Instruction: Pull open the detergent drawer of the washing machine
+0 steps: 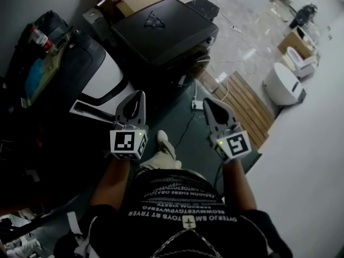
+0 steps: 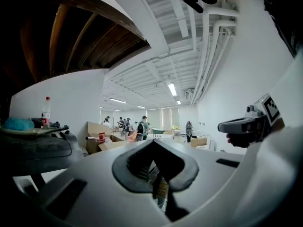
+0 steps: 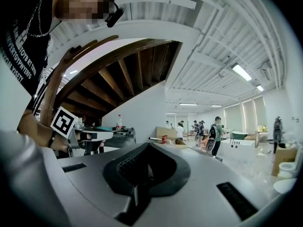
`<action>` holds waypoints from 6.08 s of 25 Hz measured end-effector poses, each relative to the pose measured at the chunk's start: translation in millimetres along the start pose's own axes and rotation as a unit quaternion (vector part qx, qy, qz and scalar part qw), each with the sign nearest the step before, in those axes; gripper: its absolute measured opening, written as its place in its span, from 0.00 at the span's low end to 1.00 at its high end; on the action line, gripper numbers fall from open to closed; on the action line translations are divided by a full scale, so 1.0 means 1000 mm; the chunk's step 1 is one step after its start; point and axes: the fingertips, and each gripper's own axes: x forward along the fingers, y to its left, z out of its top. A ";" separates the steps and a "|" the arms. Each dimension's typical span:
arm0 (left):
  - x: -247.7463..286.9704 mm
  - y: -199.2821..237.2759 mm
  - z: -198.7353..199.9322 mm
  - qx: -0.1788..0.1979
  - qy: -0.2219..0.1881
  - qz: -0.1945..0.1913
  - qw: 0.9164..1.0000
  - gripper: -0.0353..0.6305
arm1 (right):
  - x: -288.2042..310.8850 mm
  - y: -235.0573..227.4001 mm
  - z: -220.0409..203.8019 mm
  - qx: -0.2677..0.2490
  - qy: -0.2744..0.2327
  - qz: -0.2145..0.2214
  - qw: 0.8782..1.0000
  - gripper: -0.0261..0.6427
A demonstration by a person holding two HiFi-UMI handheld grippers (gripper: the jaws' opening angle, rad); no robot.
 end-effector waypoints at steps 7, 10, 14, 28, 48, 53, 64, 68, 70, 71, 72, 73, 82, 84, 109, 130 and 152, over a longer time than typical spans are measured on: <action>0.059 0.018 -0.006 -0.010 0.005 -0.003 1.000 0.06 | 0.056 -0.036 0.002 -0.004 0.003 0.008 1.000 0.03; 0.083 0.025 -0.010 -0.011 0.011 -0.005 1.000 0.06 | 0.078 -0.053 0.000 -0.001 0.014 0.005 1.000 0.03; 0.113 0.039 -0.014 -0.014 0.018 -0.007 1.000 0.06 | 0.108 -0.071 -0.006 0.003 0.025 0.006 1.000 0.03; 0.191 0.089 -0.050 -0.031 0.054 0.003 0.998 0.06 | 0.205 -0.112 -0.027 0.027 0.039 0.035 0.998 0.03; 0.207 0.070 -0.110 -0.069 0.095 0.136 0.984 0.06 | 0.251 -0.172 -0.101 0.013 0.096 0.180 0.979 0.03; 0.212 0.066 -0.130 -0.089 0.113 0.151 0.978 0.06 | 0.260 -0.175 -0.131 0.011 0.120 0.199 0.973 0.03; 0.228 0.069 -0.188 -0.124 0.134 0.142 0.973 0.06 | 0.284 -0.165 -0.200 0.013 0.186 0.234 0.954 0.03; 0.236 0.069 -0.216 -0.127 0.157 0.136 0.970 0.06 | 0.293 -0.162 -0.222 0.015 0.206 0.253 0.945 0.03; 0.239 0.071 -0.227 -0.134 0.167 0.134 0.968 0.06 | 0.301 -0.164 -0.233 0.019 0.213 0.255 0.943 0.03; 0.241 0.071 -0.233 -0.138 0.175 0.131 0.966 0.06 | 0.304 -0.165 -0.238 0.022 0.215 0.254 0.943 0.03; 0.244 0.070 -0.239 -0.143 0.185 0.127 0.964 0.06 | 0.307 -0.166 -0.243 0.024 0.218 0.255 0.942 0.03; 0.247 0.070 -0.244 -0.147 0.192 0.122 0.963 0.06 | 0.309 -0.166 -0.247 0.023 0.222 0.256 0.941 0.03; 0.266 0.070 -0.274 -0.164 0.217 0.104 0.957 0.12 | 0.330 -0.187 -0.284 0.018 0.245 0.240 0.939 0.03; 0.270 0.068 -0.282 -0.166 0.225 0.096 0.955 0.17 | 0.336 -0.193 -0.289 0.017 0.248 0.235 0.940 0.03; 0.291 0.076 -0.328 -0.151 0.278 0.074 0.946 0.24 | 0.371 -0.188 -0.352 -0.006 0.322 0.248 0.914 0.24; 0.285 0.062 -0.329 -0.152 0.297 0.084 0.939 0.18 | 0.359 -0.189 -0.357 0.020 0.327 0.246 0.912 0.24; 0.267 0.024 -0.328 -0.161 0.308 0.077 0.935 0.19 | 0.319 -0.195 -0.359 0.052 0.332 0.252 0.907 0.24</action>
